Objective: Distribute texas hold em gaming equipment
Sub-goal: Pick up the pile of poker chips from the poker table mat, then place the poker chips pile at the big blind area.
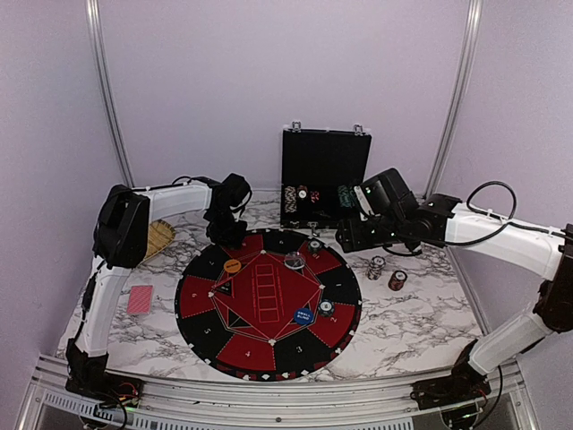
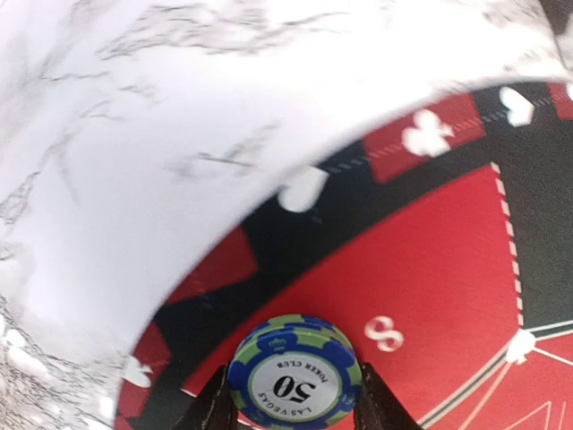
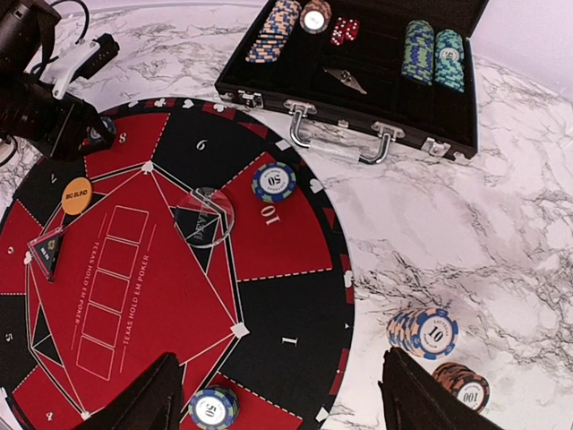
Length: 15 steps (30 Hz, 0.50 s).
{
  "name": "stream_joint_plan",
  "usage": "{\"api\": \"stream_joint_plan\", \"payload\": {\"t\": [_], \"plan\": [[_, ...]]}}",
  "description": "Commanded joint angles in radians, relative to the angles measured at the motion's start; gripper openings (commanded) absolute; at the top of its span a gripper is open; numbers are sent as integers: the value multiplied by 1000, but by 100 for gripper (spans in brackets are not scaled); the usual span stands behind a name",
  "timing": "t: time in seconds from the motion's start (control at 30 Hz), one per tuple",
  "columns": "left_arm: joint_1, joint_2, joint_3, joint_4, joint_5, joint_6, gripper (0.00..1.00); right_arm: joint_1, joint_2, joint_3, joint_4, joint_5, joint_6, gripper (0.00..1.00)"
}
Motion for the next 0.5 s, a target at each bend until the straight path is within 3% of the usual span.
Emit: {"api": "stream_joint_plan", "payload": {"t": [0.0,0.27,0.47], "plan": [[34,27,-44,-48,-50,13,36,5,12,29,-3,16,9,74],[36,13,-64,-48,-43,14,39,5,27,38,-2,14,3,74],[36,17,-23,-50,-36,29,57,5,32,47,-8,15,1,74]]}}
